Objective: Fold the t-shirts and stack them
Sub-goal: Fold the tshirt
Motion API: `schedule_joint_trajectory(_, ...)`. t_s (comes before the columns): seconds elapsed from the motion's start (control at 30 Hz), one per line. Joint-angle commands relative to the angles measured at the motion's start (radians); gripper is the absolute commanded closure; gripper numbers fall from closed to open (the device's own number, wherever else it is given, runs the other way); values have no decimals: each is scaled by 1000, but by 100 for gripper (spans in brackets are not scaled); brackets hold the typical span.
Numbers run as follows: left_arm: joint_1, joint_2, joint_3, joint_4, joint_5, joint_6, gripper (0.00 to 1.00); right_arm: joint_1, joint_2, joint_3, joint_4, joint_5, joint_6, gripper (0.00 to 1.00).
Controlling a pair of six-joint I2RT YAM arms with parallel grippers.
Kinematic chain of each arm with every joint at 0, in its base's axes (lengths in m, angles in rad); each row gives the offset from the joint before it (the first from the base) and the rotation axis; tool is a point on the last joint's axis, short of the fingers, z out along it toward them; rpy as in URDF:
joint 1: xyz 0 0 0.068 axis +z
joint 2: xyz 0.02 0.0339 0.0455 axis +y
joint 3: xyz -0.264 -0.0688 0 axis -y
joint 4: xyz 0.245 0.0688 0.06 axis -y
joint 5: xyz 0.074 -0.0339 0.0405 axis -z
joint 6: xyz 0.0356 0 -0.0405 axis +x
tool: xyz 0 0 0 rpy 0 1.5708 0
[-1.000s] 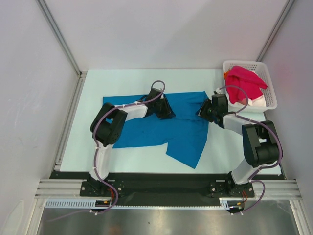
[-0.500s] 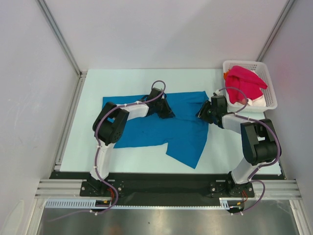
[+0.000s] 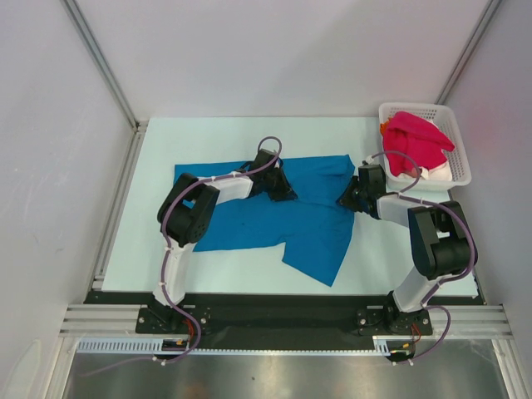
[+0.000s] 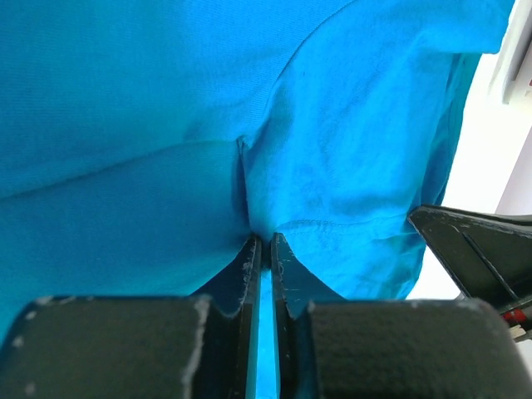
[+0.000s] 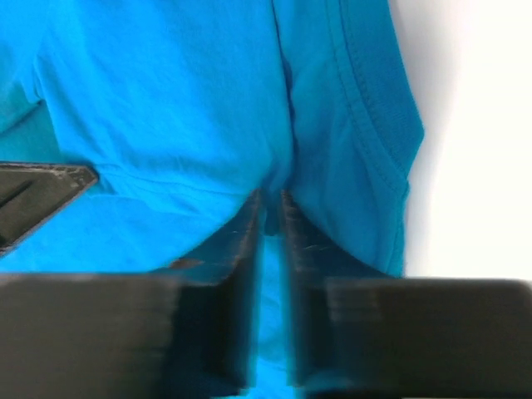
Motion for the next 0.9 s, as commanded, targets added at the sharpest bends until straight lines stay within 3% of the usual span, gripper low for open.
schedule_joint_trajectory(0.0, -9, -28, 19, -53, -34, 34, 91, -2, -5, 4, 20, -22, 8, 88)
schedule_joint_trajectory(0.07, -11, -34, 19, -57, -40, 43, 92, 2, -29, 1, 6, -23, 8, 96)
schedule_joint_trajectory(0.2, -7, -54, 22, -80, -56, 62, 95, 12, -117, -18, -52, 12, 0, 100)
schedule_joint_trajectory(0.4, -3, -76, 14, -102, -74, 76, 99, 13, -173, -61, -65, -2, 22, 100)
schedule_joint_trajectory(0.87, 6, -111, -4, -143, -74, 111, 97, 44, -238, -136, -57, 46, 72, 100)
